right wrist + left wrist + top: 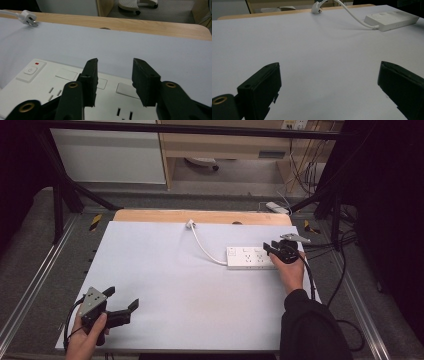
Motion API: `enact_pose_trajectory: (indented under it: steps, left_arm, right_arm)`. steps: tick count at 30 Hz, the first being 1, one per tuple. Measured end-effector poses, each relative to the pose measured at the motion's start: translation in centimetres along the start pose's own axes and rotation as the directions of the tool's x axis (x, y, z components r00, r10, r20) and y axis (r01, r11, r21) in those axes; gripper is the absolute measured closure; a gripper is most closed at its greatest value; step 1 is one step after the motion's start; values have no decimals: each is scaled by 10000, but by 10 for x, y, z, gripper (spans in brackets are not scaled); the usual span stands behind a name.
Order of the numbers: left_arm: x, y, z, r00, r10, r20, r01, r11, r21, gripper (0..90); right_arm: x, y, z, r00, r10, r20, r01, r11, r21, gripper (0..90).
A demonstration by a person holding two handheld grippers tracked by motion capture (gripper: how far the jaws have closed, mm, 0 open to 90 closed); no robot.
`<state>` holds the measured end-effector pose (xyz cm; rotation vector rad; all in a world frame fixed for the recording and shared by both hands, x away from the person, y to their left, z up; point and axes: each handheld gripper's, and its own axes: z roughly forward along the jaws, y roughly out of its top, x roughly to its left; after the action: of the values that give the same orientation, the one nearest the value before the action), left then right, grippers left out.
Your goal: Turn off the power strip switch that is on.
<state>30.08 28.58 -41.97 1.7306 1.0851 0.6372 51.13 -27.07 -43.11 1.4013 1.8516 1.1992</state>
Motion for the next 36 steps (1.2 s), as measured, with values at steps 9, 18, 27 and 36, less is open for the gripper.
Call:
enact_pose_trajectory:
  steps: [9,18,27,36]
  left_arm:
    - [0,0,0,10000,16,10,-16,10000,4,49]
    - [0,0,0,10000,7,4,-7,10000,4,49]
    - [0,0,0,10000,15,4,-15,10000,5,49]
    - [0,0,-1,10000,28,-5,-28,10000,-19,49]
  right_arm:
    - [5,4,-4,10000,-1,73,2,9999,-116,354]
    - [9,7,-7,9999,-128,-27,127,9997,-184,230]
    - [11,10,-13,9996,8,-299,-10,10000,-66,29]
    - [14,18,-31,9986,14,-523,-35,9992,-403,23]
